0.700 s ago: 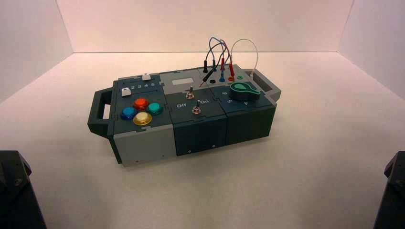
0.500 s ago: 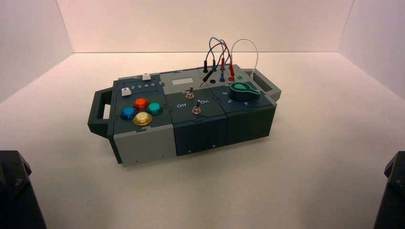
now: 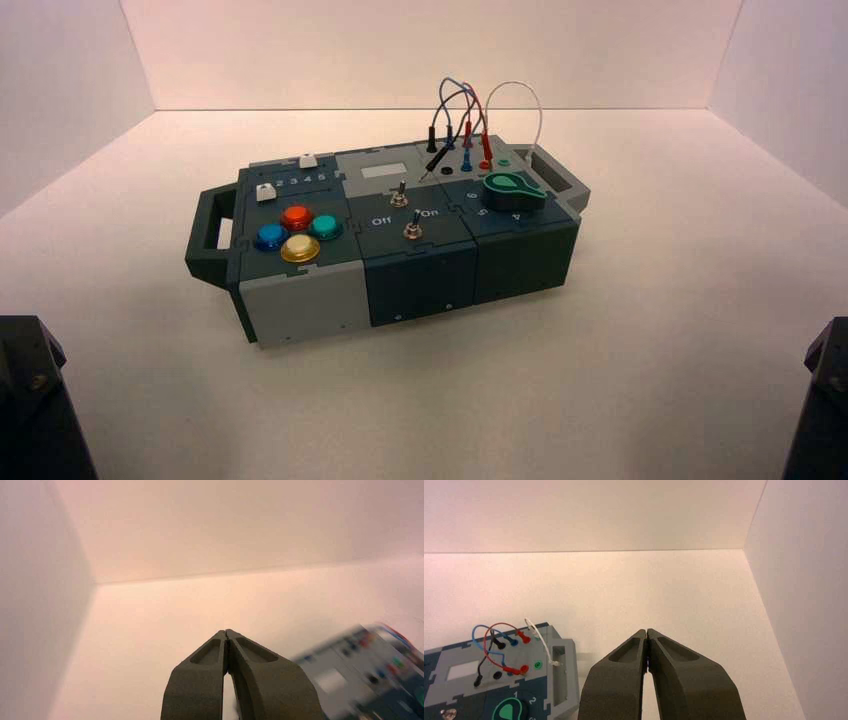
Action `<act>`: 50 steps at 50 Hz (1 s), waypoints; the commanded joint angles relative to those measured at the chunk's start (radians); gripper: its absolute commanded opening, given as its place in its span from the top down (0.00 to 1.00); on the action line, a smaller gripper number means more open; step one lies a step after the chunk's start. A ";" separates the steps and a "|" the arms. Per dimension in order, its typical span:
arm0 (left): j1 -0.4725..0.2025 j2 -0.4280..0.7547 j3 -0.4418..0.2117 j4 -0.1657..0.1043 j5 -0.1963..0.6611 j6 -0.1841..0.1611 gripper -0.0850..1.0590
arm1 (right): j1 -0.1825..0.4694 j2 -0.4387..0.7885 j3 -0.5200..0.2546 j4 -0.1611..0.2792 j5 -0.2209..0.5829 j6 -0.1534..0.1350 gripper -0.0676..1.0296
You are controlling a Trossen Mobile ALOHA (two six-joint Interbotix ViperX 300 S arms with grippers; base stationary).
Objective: Insert the white wire.
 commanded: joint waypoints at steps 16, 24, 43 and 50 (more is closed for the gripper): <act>-0.328 0.270 -0.170 -0.038 0.138 -0.080 0.95 | -0.002 0.077 -0.049 0.005 0.020 0.002 0.96; -0.414 0.390 -0.249 -0.037 0.186 -0.078 0.95 | -0.002 0.115 -0.061 0.005 0.040 0.002 0.96; -0.581 0.653 -0.382 -0.038 0.232 -0.080 0.95 | 0.003 0.173 -0.078 0.012 0.063 0.002 0.96; -0.615 0.750 -0.440 -0.038 0.224 -0.080 0.95 | 0.011 0.175 -0.077 0.018 0.067 0.002 0.96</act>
